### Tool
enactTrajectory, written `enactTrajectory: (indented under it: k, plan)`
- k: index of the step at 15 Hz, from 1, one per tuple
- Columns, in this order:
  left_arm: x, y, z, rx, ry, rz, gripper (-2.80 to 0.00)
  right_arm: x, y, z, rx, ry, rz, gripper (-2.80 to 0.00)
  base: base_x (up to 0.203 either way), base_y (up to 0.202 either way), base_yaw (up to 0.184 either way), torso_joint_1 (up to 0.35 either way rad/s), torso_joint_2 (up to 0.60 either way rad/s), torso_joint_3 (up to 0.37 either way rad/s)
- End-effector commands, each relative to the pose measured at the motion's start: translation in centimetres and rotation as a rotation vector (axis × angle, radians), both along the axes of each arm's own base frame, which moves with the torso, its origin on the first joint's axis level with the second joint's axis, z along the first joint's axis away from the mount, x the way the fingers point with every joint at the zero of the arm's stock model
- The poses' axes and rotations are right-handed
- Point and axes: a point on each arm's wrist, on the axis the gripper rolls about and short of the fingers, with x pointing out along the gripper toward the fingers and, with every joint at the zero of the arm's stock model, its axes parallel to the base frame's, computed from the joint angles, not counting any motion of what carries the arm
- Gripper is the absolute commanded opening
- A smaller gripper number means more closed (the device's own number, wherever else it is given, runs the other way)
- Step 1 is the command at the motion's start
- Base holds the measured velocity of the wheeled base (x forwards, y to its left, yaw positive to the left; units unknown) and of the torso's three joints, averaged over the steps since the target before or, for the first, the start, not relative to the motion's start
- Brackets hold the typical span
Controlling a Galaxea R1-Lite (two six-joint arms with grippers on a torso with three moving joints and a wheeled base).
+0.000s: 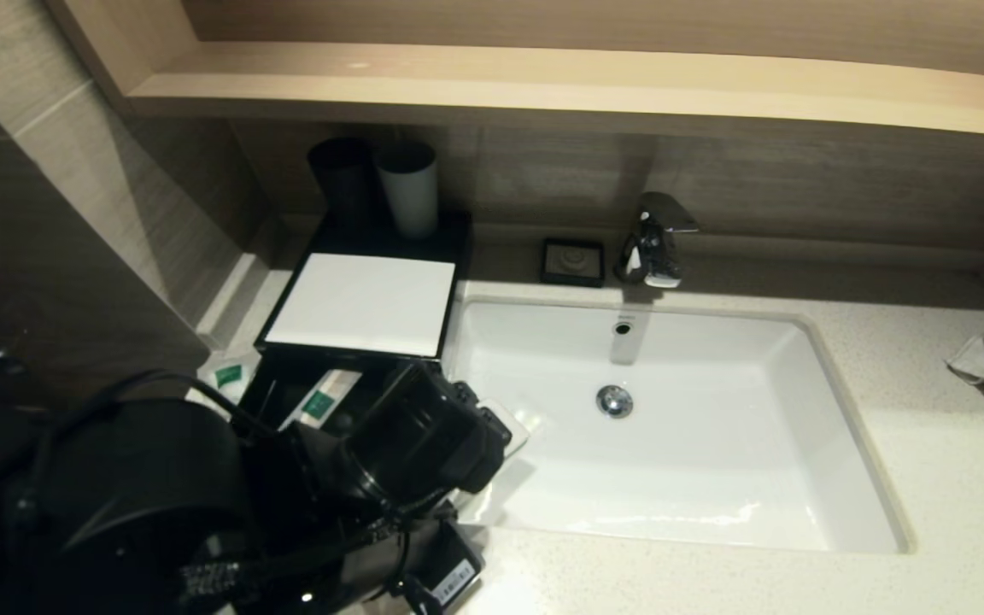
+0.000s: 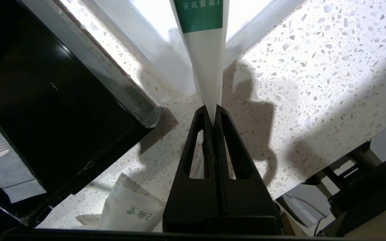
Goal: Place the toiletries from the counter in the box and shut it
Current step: Pick up the bathroom toiletry, then place the bathroom toiletry into the drawer
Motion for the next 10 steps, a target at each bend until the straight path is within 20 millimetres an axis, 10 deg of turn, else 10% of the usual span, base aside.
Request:
enactTrajectory:
  k: [1,10]
  plan:
    - [-0.2,0.9,1.0,-0.024,-0.021,0.016,-2.8,0.0,0.0,0.0,0.0,0.0,-0.001,-2.8,0.0,0.0,0.0,0.0,0.0,0.0]
    - [1.8,6.3,4.1,-0.086,-0.1,0.223,-2.8,0.0,0.0,0.0,0.0,0.0,0.0,-2.8,0.0,0.0,0.0,0.0,0.0,0.0]
